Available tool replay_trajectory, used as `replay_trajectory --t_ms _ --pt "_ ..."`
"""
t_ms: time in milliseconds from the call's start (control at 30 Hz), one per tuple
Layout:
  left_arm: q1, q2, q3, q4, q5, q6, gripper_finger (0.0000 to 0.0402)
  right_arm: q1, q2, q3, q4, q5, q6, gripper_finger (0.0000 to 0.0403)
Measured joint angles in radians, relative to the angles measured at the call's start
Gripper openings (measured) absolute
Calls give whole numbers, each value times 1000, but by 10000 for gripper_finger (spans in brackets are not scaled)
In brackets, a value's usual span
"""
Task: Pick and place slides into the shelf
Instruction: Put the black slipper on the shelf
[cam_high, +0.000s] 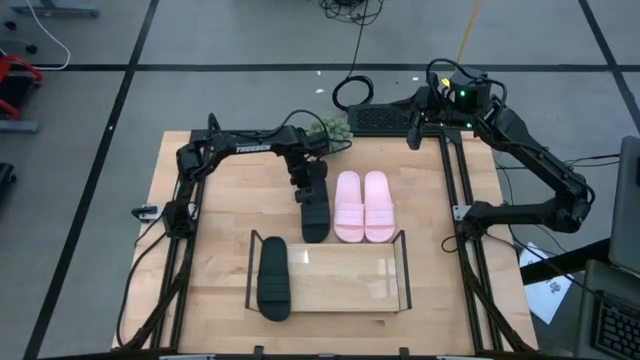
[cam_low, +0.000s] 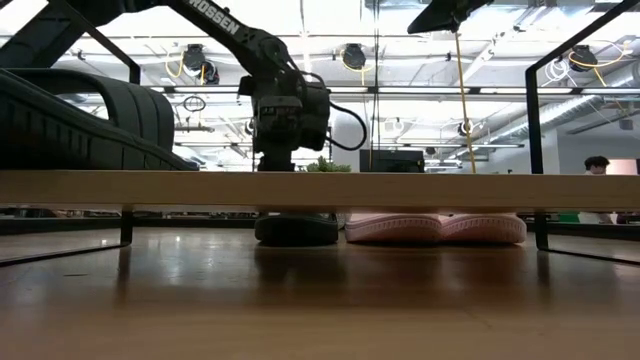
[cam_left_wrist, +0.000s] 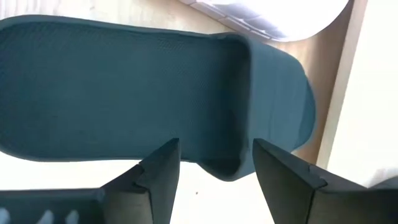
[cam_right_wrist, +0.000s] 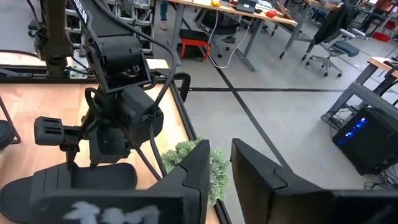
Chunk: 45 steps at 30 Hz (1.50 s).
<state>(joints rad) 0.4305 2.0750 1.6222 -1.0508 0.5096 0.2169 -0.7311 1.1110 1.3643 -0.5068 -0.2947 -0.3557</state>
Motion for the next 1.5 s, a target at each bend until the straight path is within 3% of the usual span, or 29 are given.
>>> replay_trajectory --t_ms 300,633,900,1333,1500 --pt "-5 33 0 5 17 -1 200 0 0 0 0 -30 2 57" --pt "-12 54 0 -25 162 9 200 0 0 0 0 -49 2 57" --pt "-18 54 0 -52 206 37 200 0 0 0 0 -49 3 57" --pt "-55 64 0 -37 207 41 200 0 0 0 0 -49 3 57" --pt "-61 67 0 -25 209 44 164 0 0 0 0 -49 3 57"
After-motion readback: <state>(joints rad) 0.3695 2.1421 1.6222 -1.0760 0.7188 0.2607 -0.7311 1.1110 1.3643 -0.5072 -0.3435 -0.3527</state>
